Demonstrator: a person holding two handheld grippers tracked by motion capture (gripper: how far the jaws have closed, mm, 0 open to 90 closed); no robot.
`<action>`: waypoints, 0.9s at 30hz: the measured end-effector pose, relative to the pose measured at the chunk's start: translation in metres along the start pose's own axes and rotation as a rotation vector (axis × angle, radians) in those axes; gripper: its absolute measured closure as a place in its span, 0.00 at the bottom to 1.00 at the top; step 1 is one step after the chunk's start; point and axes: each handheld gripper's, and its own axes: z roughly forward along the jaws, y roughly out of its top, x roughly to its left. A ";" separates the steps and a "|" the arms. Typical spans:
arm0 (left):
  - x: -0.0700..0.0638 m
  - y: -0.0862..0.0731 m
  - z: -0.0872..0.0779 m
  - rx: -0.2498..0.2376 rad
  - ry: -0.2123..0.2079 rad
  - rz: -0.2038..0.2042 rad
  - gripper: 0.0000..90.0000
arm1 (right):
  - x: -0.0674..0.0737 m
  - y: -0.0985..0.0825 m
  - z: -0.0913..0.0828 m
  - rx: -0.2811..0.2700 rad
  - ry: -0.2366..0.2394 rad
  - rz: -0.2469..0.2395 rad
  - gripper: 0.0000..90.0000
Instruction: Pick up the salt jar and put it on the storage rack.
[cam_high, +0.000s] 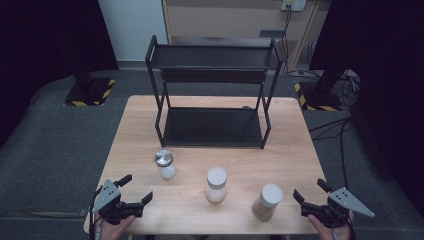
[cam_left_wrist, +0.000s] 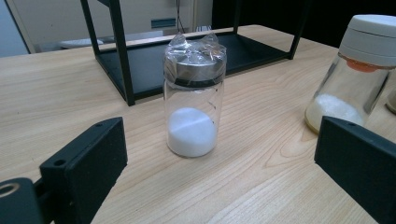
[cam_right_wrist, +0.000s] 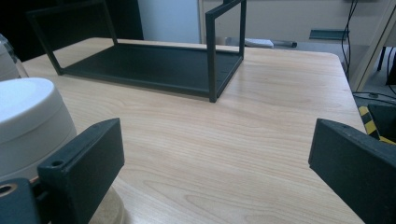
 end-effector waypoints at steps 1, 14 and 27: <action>0.000 0.000 0.000 0.000 -0.003 0.001 0.02 | -0.001 0.000 0.000 0.002 0.006 -0.005 0.04; 0.004 0.001 0.002 0.015 -0.043 0.006 0.02 | -0.008 0.000 0.000 0.020 0.052 -0.031 0.05; 0.009 0.005 0.008 0.055 -0.088 0.007 0.03 | -0.015 0.000 0.001 0.058 0.088 -0.028 0.03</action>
